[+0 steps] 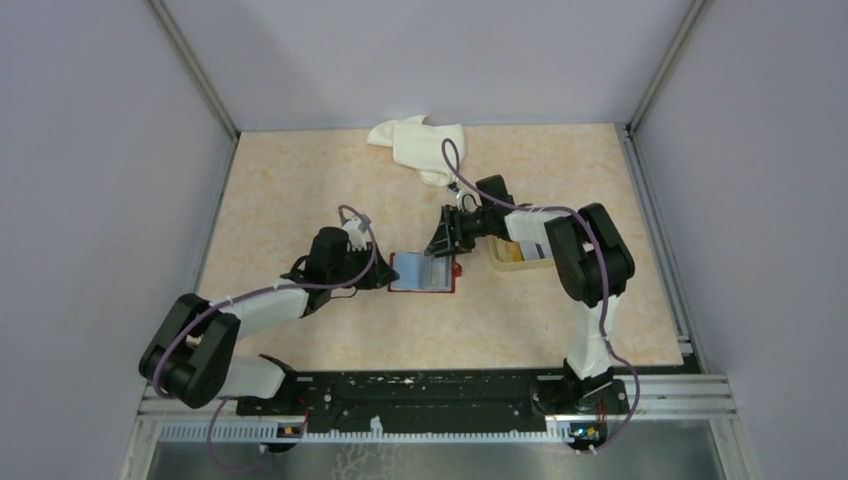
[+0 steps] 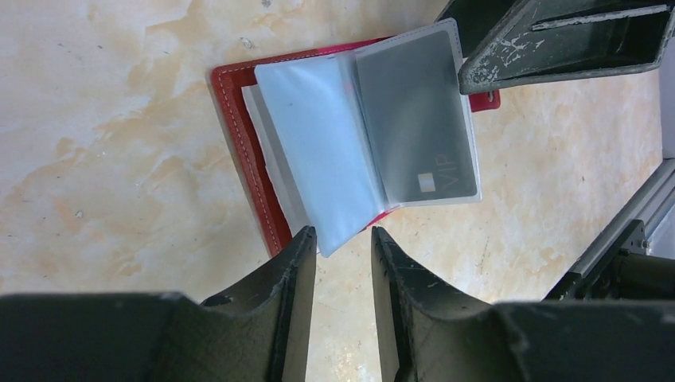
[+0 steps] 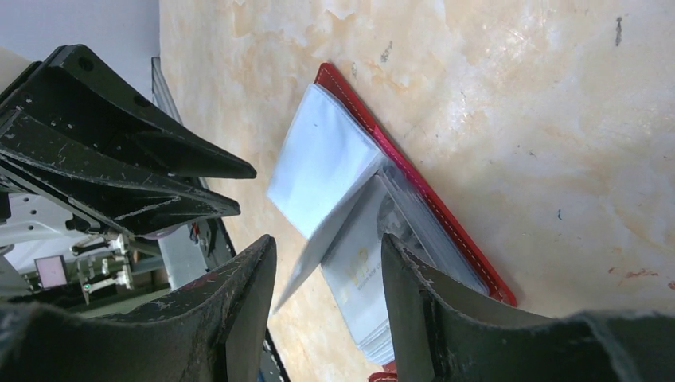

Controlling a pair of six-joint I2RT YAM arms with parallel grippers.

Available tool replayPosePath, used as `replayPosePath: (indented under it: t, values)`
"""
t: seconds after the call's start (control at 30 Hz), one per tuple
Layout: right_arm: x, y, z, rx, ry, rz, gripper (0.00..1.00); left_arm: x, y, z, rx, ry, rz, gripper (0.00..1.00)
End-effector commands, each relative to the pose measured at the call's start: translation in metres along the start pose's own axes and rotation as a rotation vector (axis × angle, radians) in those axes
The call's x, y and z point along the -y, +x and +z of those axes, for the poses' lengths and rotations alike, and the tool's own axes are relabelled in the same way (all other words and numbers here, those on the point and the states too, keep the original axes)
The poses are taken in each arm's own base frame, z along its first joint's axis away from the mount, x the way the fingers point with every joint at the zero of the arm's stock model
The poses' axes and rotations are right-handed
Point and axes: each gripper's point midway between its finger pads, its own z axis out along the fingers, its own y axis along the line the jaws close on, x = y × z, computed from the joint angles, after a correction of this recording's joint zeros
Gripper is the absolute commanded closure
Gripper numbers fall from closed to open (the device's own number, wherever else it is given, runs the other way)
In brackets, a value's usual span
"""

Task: Put the credit cards into the card holder
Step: Turn over the card slot in the card holder.

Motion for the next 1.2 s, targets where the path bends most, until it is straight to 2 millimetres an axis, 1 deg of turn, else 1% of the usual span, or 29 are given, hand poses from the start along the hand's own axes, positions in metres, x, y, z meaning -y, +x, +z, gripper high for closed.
replayPosePath:
  t: [0.0,0.07,0.1,0.2,0.3,0.4,0.47,0.57,0.63,0.7,0.73,0.8,0.9,0.93,0.97,1.03,1.07,1.1,1.17]
  values:
    - [-0.028,-0.02,-0.017,0.056,-0.043,-0.128,0.48,0.015,-0.017,-0.003,0.023,0.049,0.038,0.63]
    - [-0.032,-0.023,-0.02,0.065,-0.045,-0.16,0.47,0.02,-0.016,0.001,0.008,0.084,0.038,0.63]
    - [-0.032,-0.021,-0.022,0.056,-0.04,-0.162,0.47,0.022,-0.015,0.004,-0.001,0.099,0.036,0.64]
    - [-0.034,-0.024,-0.031,0.053,-0.014,-0.216,0.45,0.024,-0.01,0.015,-0.031,0.123,0.027,0.65]
    - [-0.033,-0.03,-0.046,0.05,0.06,-0.339,0.44,0.026,-0.005,0.025,-0.05,0.139,0.021,0.66]
    - [-0.041,-0.035,-0.066,0.058,0.086,-0.492,0.44,0.027,-0.003,0.034,-0.064,0.144,0.02,0.66]
    - [-0.053,-0.036,-0.077,0.068,0.063,-0.6,0.44,0.033,-0.003,0.04,-0.072,0.164,0.023,0.66]
    - [-0.079,-0.036,-0.092,0.097,0.02,-0.734,0.46,0.041,0.003,0.051,-0.101,0.186,0.035,0.66]
    - [-0.097,-0.029,-0.099,0.098,-0.051,-0.821,0.49,0.043,0.007,0.058,-0.12,0.19,0.042,0.66]
    - [-0.111,-0.016,-0.101,0.087,-0.129,-0.891,0.54,0.043,0.012,0.063,-0.138,0.196,0.042,0.66]
    - [-0.113,-0.007,-0.1,0.073,-0.155,-0.917,0.57,0.044,0.015,0.064,-0.149,0.205,0.043,0.66]
    - [-0.111,0.009,-0.093,0.03,-0.169,-0.982,0.61,0.046,0.02,0.067,-0.164,0.224,0.041,0.65]
    - [-0.096,0.026,-0.076,-0.037,-0.113,-1.024,0.63,0.05,0.022,0.068,-0.174,0.252,0.043,0.65]
    - [-0.093,0.028,-0.07,-0.045,-0.107,-1.024,0.67,0.053,0.023,0.068,-0.175,0.26,0.047,0.64]
    - [-0.088,0.03,-0.065,-0.053,-0.093,-1.015,0.72,0.055,0.022,0.068,-0.175,0.267,0.049,0.64]
    - [-0.074,0.027,-0.053,-0.05,-0.039,-0.956,0.88,0.058,0.021,0.065,-0.165,0.277,0.055,0.64]
    - [-0.067,0.024,-0.048,-0.043,-0.013,-0.91,0.92,0.059,0.02,0.064,-0.159,0.281,0.055,0.64]
    - [-0.061,0.024,-0.042,-0.046,0.001,-0.865,0.94,0.06,0.019,0.062,-0.151,0.286,0.055,0.63]
    - [-0.045,0.018,-0.031,-0.046,0.062,-0.782,0.95,0.063,0.018,0.059,-0.138,0.3,0.052,0.62]
